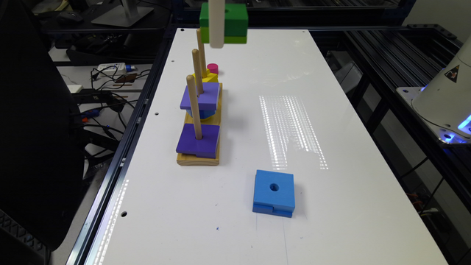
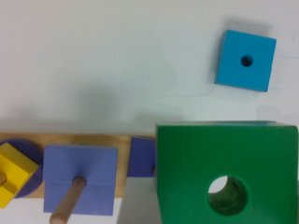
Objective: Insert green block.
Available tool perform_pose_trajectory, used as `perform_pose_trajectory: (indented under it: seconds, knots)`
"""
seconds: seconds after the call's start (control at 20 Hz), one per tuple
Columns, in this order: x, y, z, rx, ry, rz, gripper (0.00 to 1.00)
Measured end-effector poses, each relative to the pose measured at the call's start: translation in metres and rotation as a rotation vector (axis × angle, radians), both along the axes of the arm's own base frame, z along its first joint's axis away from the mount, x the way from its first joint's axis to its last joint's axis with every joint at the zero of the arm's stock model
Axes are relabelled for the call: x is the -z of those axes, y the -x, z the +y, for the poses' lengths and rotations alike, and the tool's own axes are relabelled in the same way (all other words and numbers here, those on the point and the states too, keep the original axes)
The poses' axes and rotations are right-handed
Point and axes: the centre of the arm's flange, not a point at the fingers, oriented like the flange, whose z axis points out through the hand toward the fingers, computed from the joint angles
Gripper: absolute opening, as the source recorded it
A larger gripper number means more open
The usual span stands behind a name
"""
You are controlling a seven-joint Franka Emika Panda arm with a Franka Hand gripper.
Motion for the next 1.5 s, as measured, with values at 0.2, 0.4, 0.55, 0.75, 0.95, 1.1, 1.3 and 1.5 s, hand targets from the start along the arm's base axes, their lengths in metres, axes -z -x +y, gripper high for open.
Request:
perform_pose_trajectory:
  seconds: [0.2,0.4,0.55,0.75,0.95,1.1,1.3,1.5]
  knots:
    - [0.009,-0.01,0.0,-0.002,-0.002,0.001,0.0]
    - [0.016,-0.018,0.001,-0.003,-0.003,0.004,0.0]
    - [0.02,-0.023,0.001,-0.004,-0.003,0.007,0.0]
    - [0.024,-0.027,0.001,-0.006,-0.002,0.009,0.0]
    - [0.026,-0.029,0.001,-0.006,-0.002,0.01,0.0]
    - [0.026,-0.03,0.001,-0.006,-0.002,0.01,0.0]
    - [0.026,-0.03,0.001,-0.006,-0.002,0.01,0.0]
    - [0.026,-0.03,0.001,-0.006,-0.002,0.01,0.0]
